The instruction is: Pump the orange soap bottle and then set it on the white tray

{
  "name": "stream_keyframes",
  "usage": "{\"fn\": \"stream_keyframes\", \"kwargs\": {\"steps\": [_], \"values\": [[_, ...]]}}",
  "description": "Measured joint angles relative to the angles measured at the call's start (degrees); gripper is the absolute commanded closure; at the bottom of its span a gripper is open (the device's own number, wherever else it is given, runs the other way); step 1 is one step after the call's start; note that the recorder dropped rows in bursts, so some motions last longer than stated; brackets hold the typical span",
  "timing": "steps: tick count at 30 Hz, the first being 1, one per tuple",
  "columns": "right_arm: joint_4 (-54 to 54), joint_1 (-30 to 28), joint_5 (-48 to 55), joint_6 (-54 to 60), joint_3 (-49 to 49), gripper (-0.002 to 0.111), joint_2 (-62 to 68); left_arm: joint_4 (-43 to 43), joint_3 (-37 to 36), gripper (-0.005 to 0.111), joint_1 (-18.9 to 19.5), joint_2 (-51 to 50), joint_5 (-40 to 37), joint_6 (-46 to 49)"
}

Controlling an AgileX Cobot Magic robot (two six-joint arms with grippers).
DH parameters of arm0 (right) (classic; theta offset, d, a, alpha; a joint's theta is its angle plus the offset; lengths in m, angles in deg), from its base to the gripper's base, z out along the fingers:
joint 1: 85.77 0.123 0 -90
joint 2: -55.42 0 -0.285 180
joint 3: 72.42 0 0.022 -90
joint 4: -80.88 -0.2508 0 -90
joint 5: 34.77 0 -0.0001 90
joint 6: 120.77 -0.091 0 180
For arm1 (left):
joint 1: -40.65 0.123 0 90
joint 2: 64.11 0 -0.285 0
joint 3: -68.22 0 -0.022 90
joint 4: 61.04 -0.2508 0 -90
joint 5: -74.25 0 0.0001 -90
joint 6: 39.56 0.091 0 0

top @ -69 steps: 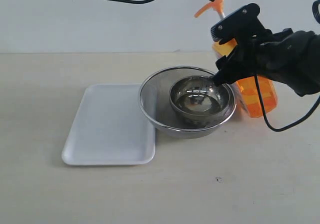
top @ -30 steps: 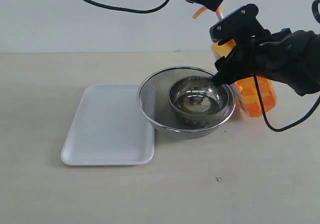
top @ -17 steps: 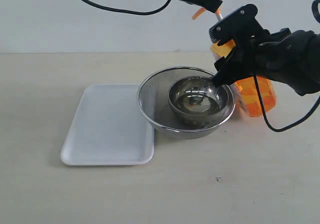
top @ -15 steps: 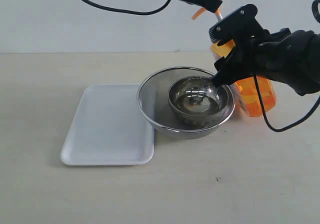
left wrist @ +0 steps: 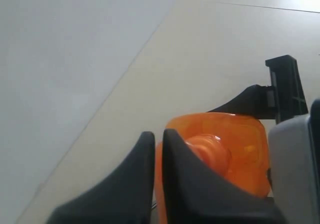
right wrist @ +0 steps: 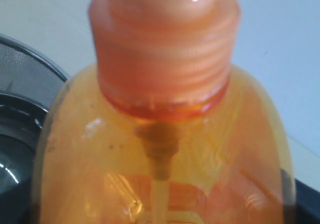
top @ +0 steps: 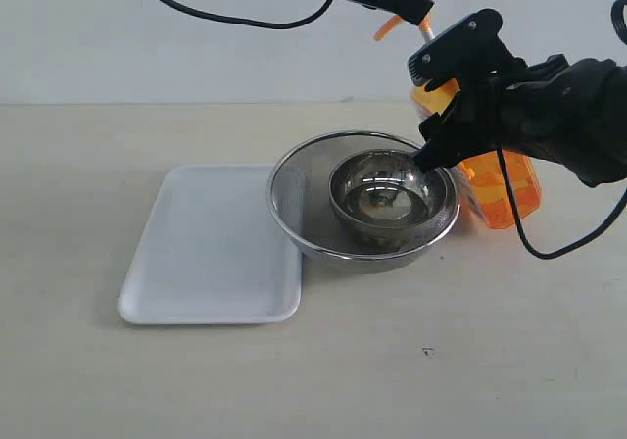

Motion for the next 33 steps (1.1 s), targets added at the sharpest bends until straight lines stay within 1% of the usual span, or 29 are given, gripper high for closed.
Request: {"fn": "stream_keyframes", "kwargs": {"steps": [14, 33], "values": [[0.00, 0.00, 0.47, 0.76, 0.00, 0.108, 0.00, -1.24, 0.14, 0.102, 0.00, 0.72, -3.70, -1.47], [0.21, 0.00, 0.57, 0.97, 0.00, 0.108, 0.00, -4.20, 0.14, 0.102, 0.00, 0.85, -4.25, -4.12]]}}
